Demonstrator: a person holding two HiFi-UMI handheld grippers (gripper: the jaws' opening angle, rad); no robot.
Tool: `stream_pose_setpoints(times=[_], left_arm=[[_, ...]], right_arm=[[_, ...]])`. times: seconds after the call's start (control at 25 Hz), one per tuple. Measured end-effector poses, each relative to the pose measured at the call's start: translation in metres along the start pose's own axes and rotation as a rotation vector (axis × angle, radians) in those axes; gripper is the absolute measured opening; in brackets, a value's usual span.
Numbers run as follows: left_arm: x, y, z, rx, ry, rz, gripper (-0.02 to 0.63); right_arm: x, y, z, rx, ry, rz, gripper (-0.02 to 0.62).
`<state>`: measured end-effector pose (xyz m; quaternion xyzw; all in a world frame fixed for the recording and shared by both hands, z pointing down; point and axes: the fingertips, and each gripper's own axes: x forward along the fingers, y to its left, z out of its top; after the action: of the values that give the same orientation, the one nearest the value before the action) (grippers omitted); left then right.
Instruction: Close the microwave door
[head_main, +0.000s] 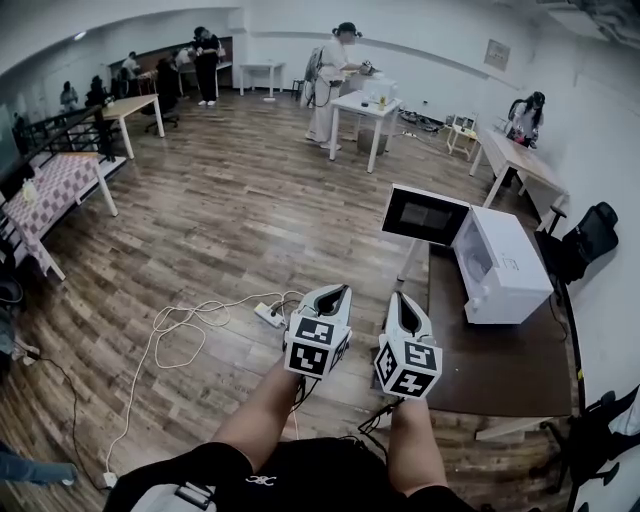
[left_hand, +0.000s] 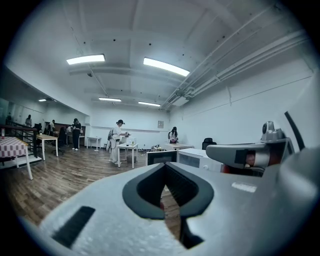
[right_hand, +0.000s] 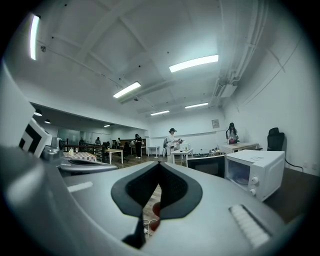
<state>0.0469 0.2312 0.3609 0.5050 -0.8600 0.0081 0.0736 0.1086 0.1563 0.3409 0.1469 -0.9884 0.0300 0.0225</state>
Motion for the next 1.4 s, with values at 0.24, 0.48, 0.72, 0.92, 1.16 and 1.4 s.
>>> stream_pose_setpoints(times=[0.24,0.48,0.72,0.92,1.16,1.4], left_arm=[[0.005,0.017,-0.016,-0.058,0.031,-0.019,0.009],[0.015,0.026,-0.017,-0.026,0.035,-0.015,0.009],[0.041,0.045,-0.027,-0.051,0.054,-0.006,0.009],[0.075,0.051,-0.027,-0.029,0.066,-0.021,0.009],[0.137,0.068,-0.017,-0.017,0.073,-0.028,0.009],[0.214,0.075,-0.004,0.007,0.078,-0.045,0.009]], right_arm=[[0.01,0.011,-0.012,0.002,0.016,-0.012,0.006],[0.028,0.006,-0.01,0.008,0.018,-0.022,0.006],[0.055,-0.012,-0.015,0.03,0.021,-0.029,0.006],[0.089,-0.026,-0.021,0.041,0.022,-0.028,0.006],[0.144,-0.062,-0.012,0.069,0.007,-0.032,0.006],[0.204,-0.111,-0.003,0.065,-0.006,-0.06,0.006]])
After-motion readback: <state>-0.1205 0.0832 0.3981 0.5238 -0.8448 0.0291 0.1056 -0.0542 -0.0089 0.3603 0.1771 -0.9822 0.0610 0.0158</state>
